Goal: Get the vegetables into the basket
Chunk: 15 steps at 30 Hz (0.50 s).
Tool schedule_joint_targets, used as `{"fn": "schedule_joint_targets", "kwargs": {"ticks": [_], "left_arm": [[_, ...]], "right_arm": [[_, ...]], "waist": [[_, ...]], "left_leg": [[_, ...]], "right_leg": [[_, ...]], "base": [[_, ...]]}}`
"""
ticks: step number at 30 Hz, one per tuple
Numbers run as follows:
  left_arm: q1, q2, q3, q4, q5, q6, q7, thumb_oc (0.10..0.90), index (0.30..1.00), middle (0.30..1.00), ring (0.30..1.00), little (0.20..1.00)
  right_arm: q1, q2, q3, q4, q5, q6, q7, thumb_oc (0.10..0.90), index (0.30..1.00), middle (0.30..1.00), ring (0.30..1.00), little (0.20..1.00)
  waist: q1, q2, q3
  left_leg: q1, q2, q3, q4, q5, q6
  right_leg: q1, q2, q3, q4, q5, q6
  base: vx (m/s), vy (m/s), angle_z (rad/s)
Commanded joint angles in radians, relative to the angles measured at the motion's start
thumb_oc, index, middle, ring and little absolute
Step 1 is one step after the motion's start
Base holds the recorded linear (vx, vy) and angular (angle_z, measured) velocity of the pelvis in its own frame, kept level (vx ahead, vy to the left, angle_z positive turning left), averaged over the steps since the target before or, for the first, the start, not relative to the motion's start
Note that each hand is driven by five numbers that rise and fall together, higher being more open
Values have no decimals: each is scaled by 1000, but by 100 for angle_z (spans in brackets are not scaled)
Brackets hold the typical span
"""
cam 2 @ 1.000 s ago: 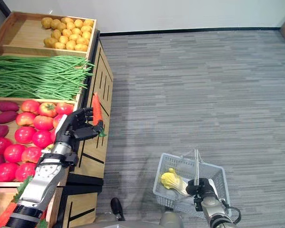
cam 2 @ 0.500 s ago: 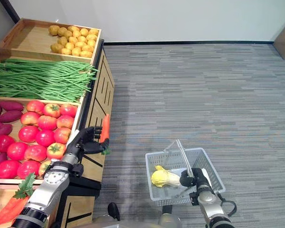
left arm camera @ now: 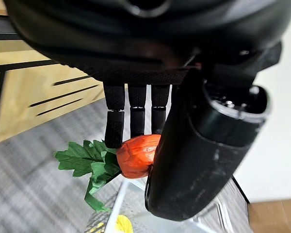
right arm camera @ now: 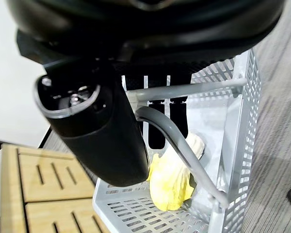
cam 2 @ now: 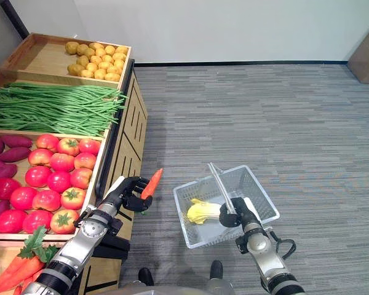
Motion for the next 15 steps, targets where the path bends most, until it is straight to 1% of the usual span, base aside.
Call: {"fn": "schedule_joint_targets", "kwargs": {"ticks": [1, 2, 4, 6, 7, 10, 15], "left_arm": [[-183, -32, -50, 108, 52, -51, 49, 400, 300, 300, 300, 300], [-188, -34, -52, 114, 51, -54, 52, 400, 300, 300, 300, 300], [-217, -42, -87, 161, 117, -44, 34, 400, 300, 300, 300, 300], [-229, -50, -106, 185, 136, -46, 31, 400, 300, 300, 300, 300], [-249, -71, -130, 230, 150, -42, 34, 400, 300, 300, 300, 300], [-297, -105, -184, 312, 196, -36, 28, 400, 300, 300, 300, 300], [-353, -155, -231, 420, 241, -32, 42, 400, 300, 300, 300, 300]], "right_arm": [[-116, -42, 2, -137, -1, -83, 13, 400, 300, 300, 300, 300], [-117, -43, 1, -138, 0, -83, 13, 400, 300, 300, 300, 300], [-124, -51, 22, -159, -20, -70, 28, 400, 300, 300, 300, 300], [-123, -45, 25, -159, -6, -71, 25, 400, 300, 300, 300, 300], [-127, -33, 40, -160, 21, -73, 33, 400, 300, 300, 300, 300], [-154, -25, 75, -175, 30, -74, 39, 400, 300, 300, 300, 300], [-183, -27, 112, -221, 34, -81, 42, 400, 300, 300, 300, 300]], "waist": [[-12, 4, -67], [-11, 5, -65], [-20, 9, -68], [-24, 13, -68], [-27, 18, -68], [-38, 31, -65], [-52, 48, -58]], "left_leg": [[7, 3, -27, 2, 1, -31], [8, 3, -26, 2, 0, -31], [16, 0, -18, 4, -5, -30], [19, -1, -16, 4, -6, -30], [20, -3, -13, 3, -6, -30], [19, -5, -6, 2, -6, -32], [14, -8, 2, 1, -5, -33]], "right_leg": [[60, -6, 4, 13, -54, 45], [61, -7, 5, 13, -54, 45], [62, -7, 11, 14, -56, 44], [63, -8, 14, 15, -56, 45], [60, -9, 17, 15, -55, 45], [52, -11, 21, 15, -51, 47], [38, -14, 30, 14, -46, 48]], "base": [[18, -3, -3], [16, -8, -7], [28, 1, -5], [24, 2, -9], [17, 3, -14], [3, 9, -15], [-7, 14, -9]]}}
